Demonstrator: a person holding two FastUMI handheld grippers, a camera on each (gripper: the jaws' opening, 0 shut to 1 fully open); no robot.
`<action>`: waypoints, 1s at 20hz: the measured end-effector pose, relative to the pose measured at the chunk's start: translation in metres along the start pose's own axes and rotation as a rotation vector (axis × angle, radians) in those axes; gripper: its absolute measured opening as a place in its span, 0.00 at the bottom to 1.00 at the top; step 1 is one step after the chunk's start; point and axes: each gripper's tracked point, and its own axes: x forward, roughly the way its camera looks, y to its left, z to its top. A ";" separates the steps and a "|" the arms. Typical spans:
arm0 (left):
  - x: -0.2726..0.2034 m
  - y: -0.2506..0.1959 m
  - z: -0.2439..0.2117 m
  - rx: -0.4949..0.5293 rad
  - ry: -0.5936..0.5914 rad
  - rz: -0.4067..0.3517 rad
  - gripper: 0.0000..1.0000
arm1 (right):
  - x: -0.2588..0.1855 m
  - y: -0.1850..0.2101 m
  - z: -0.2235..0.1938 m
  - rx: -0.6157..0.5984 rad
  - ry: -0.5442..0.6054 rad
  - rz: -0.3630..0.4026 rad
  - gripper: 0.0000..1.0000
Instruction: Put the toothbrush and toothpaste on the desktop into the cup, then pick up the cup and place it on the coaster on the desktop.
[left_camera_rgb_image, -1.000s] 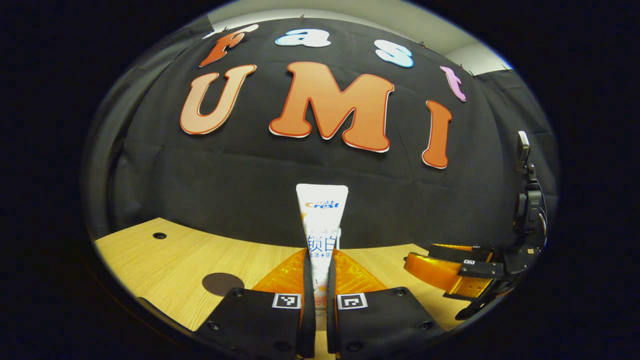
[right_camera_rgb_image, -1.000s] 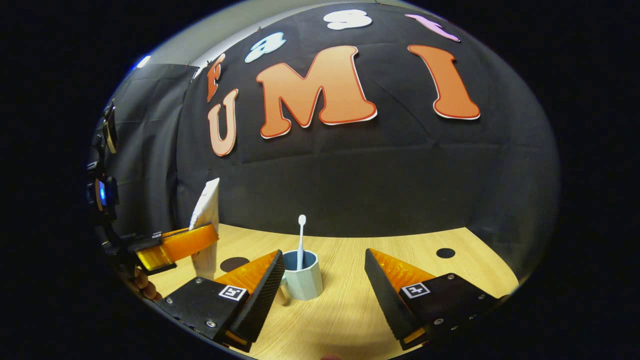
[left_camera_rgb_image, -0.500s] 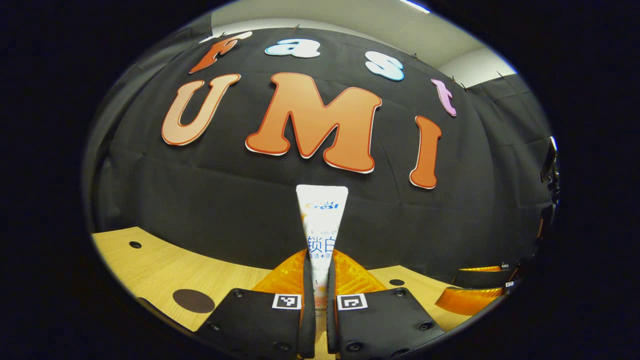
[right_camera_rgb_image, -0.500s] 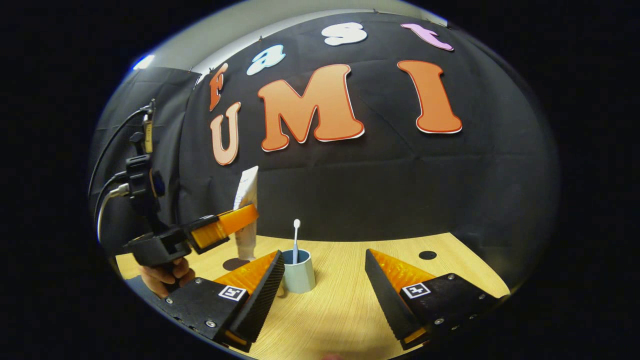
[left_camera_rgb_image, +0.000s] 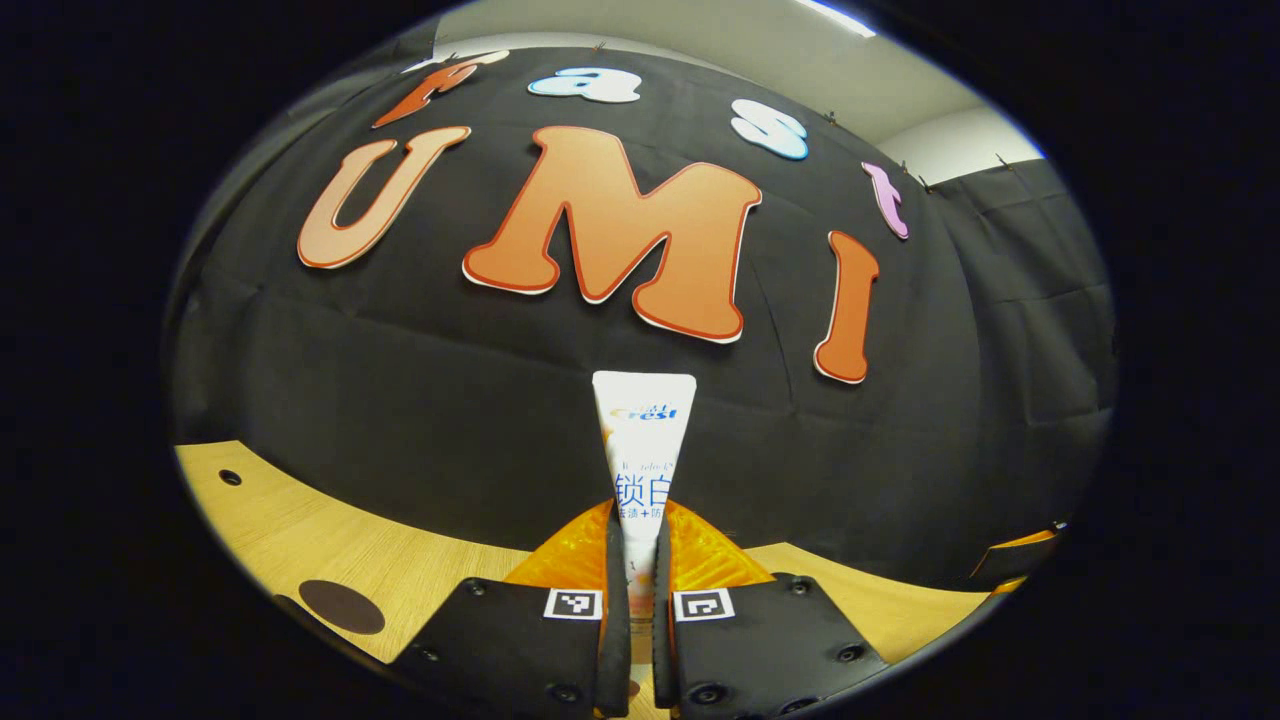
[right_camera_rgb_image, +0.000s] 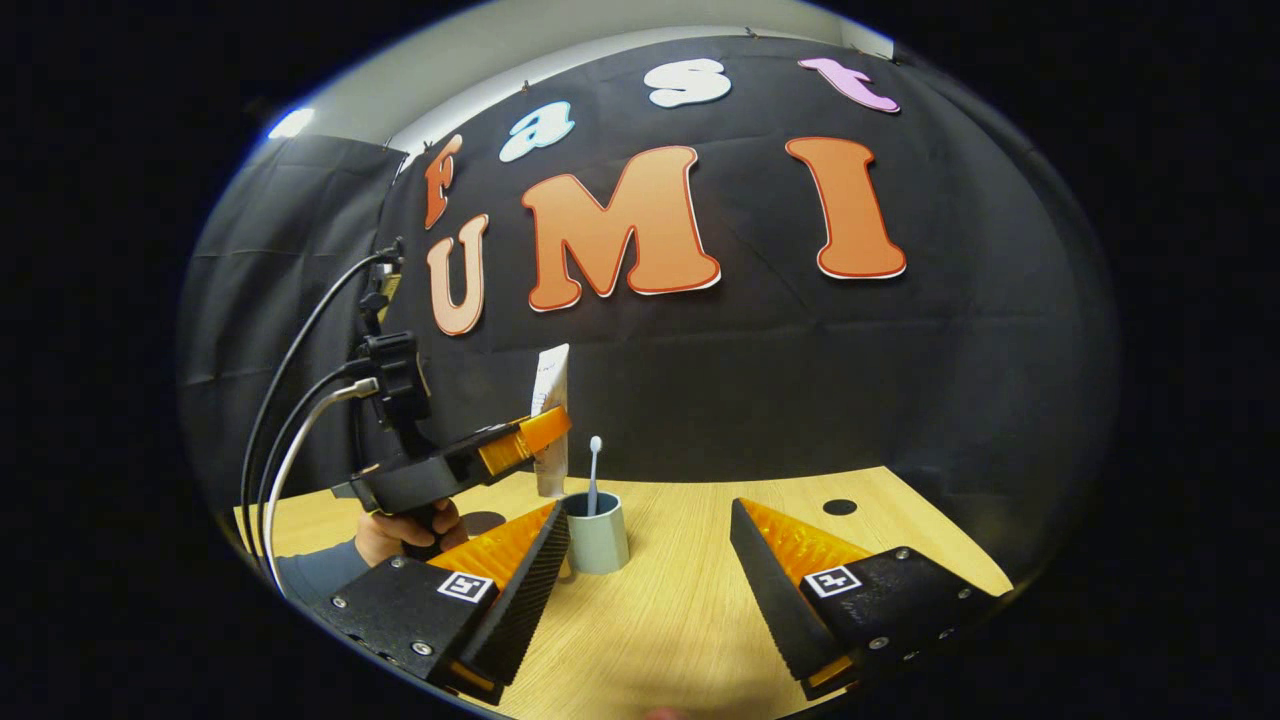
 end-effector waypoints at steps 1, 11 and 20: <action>0.004 -0.001 -0.003 0.005 0.000 -0.003 0.12 | -0.002 -0.002 0.001 -0.001 0.001 -0.006 0.98; 0.038 0.009 -0.047 0.006 0.050 0.037 0.13 | -0.007 -0.014 -0.009 0.004 0.023 -0.048 0.97; 0.032 0.011 -0.074 0.003 0.144 0.044 0.29 | -0.013 -0.016 -0.030 -0.038 0.083 -0.063 0.98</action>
